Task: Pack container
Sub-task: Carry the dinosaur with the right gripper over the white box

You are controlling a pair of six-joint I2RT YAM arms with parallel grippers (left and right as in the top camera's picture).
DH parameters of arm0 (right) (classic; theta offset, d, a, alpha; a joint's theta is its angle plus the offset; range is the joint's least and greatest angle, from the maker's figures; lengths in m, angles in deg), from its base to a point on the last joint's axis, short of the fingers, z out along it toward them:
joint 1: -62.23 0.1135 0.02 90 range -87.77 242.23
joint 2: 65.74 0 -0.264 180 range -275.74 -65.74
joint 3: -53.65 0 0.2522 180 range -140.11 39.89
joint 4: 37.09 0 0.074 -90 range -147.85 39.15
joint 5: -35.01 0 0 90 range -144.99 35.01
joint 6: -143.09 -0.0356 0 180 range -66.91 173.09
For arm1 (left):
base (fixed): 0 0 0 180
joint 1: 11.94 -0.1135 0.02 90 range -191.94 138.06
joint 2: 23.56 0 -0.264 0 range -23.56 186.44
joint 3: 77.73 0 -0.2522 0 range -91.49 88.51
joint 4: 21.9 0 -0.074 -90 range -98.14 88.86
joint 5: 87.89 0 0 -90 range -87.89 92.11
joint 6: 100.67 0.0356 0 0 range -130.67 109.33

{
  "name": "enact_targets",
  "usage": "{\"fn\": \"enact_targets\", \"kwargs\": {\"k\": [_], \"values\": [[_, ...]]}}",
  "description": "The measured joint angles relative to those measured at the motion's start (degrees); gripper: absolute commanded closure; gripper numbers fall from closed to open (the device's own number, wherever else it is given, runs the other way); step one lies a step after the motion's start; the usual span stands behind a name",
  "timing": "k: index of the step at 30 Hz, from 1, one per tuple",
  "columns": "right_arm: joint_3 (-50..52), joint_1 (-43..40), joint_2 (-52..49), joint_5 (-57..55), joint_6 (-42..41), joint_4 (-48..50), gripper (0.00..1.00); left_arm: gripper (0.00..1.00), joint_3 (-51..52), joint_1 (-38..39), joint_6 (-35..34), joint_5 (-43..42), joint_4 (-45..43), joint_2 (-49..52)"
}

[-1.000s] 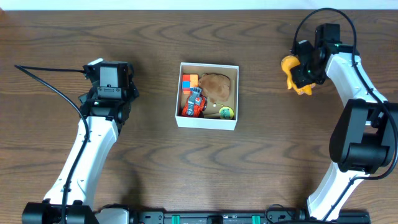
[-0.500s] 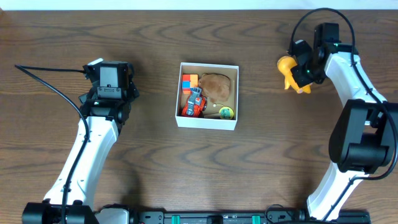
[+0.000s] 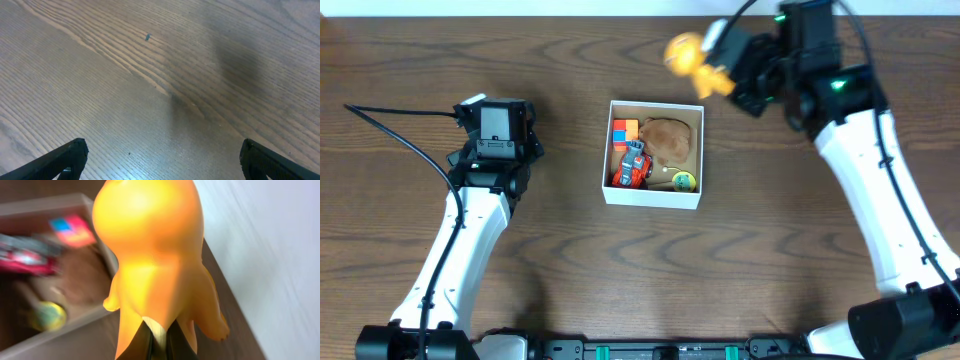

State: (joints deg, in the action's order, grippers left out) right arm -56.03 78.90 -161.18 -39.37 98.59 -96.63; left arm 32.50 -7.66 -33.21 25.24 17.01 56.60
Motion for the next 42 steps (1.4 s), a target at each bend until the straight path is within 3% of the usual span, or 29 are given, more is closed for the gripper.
{"fn": "enact_targets", "kwargs": {"k": [14, 31, 42], "values": [[0.1, 11.6, -9.8, 4.5, 3.6, -7.2, 0.99, 0.02, 0.0, 0.0, 0.0, 0.0, 0.0, 0.0], [1.2, 11.5, -13.2, 0.2, 1.3, -16.9, 0.99, 0.02, 0.0, 0.0, 0.0, 0.0, 0.0, 0.0], [5.6, 11.1, -13.2, 0.2, 1.2, -14.3, 0.99, 0.02, 0.0, 0.0, 0.0, 0.0, 0.0, 0.0]]}}
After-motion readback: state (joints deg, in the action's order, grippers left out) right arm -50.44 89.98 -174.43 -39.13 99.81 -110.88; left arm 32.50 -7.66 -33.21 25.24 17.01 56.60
